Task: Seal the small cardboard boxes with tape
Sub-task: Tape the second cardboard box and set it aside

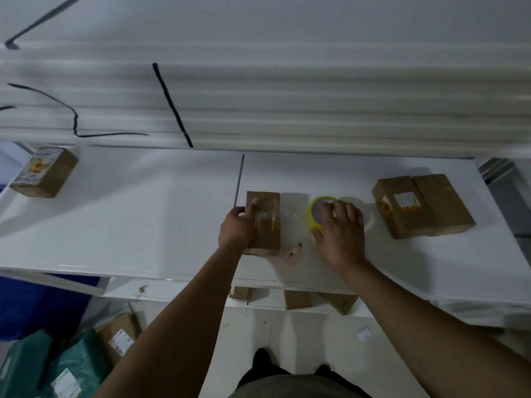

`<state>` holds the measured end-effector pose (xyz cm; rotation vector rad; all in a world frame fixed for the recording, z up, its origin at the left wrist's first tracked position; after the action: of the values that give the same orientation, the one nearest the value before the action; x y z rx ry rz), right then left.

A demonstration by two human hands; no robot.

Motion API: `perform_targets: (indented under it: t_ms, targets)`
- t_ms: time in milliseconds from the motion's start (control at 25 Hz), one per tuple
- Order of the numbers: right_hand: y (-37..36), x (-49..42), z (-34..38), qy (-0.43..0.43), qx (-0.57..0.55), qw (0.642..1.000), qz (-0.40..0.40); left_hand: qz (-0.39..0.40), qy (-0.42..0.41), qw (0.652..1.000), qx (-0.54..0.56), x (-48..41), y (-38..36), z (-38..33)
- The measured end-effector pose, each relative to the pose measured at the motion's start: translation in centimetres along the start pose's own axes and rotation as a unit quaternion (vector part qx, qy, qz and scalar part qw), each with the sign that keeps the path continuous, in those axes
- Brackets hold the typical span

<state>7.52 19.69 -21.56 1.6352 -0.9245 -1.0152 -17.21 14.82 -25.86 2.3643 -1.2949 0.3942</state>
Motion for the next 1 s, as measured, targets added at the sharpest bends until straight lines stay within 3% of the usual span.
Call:
perform_targets:
  t_ms: [80,120,280,360,520,600,680,840,1000]
  targets:
    - [1.2,2.2,1.3,-0.014,-0.038,0.996,-0.083,0.002,-0.004,1.000,-0.006,0.0,0.1,0.0]
    - [1.3,3.3,2.2,-0.009,-0.068,0.994,-0.083,0.005,-0.005,1.000,-0.012,0.0,0.2,0.0]
    - [-1.6,5.8,5.0,-0.072,-0.053,0.984,0.155,0.012,-0.023,0.998,-0.050,-0.1,0.2,0.4]
    - [-2.0,5.7,5.6,-0.104,-0.054,0.974,0.192,0.012,-0.024,0.998,-0.055,-0.3,0.2,0.6]
    - [-1.9,5.0,6.0,-0.159,-0.192,0.951,0.182,0.012,-0.032,0.997,-0.063,-0.6,0.1,0.9]
    - [-1.6,4.7,5.6,-0.194,-0.326,0.912,0.157,0.008,-0.033,0.997,-0.067,-0.6,0.2,1.0]
    - [-0.6,3.2,5.1,-0.217,-0.386,0.890,0.112,0.007,-0.038,0.997,-0.069,-0.6,0.2,1.0]
    - [0.7,-0.3,5.8,-0.183,-0.358,0.915,0.043,0.008,-0.044,0.996,-0.071,-0.3,0.6,0.9]
    - [-1.5,-0.3,6.5,-0.143,-0.297,0.936,0.124,0.017,-0.034,0.995,-0.090,-0.2,0.7,0.5]
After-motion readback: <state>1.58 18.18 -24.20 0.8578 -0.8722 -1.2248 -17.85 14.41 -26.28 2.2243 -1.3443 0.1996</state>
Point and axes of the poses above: each hand's wrist, its own x-axis away from the middle knuckle, its own y-axis out of the back of the hand, z = x × y, the point moved 6 cm from there along -x, towards the middle knuckle, and after that the axes turned 15 degrees about x, right-handed, at the moved point
